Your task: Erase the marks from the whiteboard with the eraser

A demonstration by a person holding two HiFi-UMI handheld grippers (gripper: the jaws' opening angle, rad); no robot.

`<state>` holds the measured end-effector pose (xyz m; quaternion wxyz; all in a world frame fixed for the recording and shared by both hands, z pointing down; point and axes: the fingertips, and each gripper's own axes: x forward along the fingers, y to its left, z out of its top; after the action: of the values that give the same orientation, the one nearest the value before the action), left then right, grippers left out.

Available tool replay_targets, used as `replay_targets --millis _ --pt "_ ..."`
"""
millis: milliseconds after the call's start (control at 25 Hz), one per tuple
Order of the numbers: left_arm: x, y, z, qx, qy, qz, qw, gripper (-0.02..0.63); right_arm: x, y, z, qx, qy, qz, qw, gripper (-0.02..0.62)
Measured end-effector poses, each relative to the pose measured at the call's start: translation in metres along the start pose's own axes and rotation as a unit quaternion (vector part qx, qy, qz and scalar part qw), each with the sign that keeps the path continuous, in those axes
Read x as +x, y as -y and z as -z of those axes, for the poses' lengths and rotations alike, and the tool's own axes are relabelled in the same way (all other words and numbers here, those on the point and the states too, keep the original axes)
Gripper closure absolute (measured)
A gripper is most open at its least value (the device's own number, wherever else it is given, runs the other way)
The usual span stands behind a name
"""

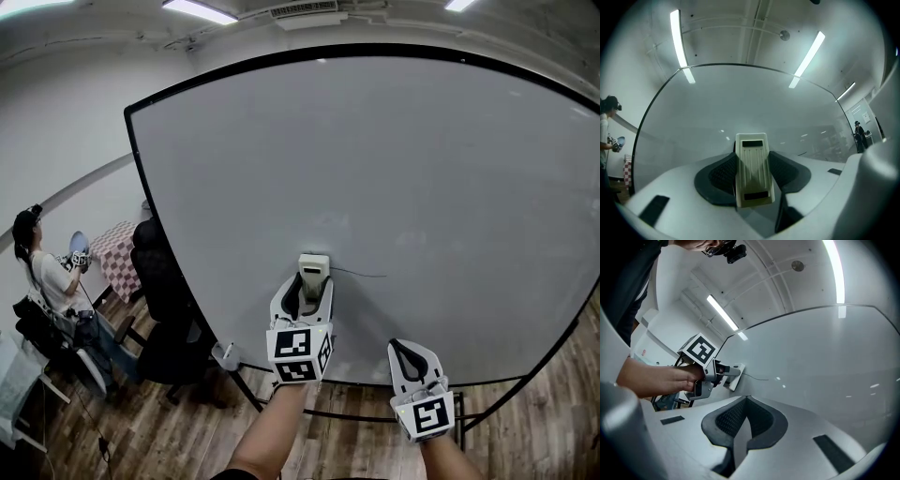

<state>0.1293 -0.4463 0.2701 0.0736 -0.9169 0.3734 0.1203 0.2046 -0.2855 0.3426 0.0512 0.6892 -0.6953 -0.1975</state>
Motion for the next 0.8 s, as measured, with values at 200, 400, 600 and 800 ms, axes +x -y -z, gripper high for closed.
replay_targets --millis 200,400,600,800 --pt "0.003 0.025 -0.002 0.011 0.005 0.018 0.9998 0.367 -0.008 0.006 0.003 -0.007 -0.004 0.009 1.000 0.577" --pt "0.007 0.060 -0.002 0.028 0.007 0.045 0.9986 0.367 -0.020 0.018 0.005 -0.008 -0.001 0.021 1.000 0.577" --pt "0.014 0.105 -0.001 0.045 0.002 0.085 0.9953 0.367 -0.029 0.032 0.005 -0.001 0.005 0.037 0.999 0.577" --pt "0.017 0.136 0.002 0.059 0.001 0.116 0.9915 0.367 -0.041 0.048 0.009 0.002 -0.001 0.064 0.998 0.577"
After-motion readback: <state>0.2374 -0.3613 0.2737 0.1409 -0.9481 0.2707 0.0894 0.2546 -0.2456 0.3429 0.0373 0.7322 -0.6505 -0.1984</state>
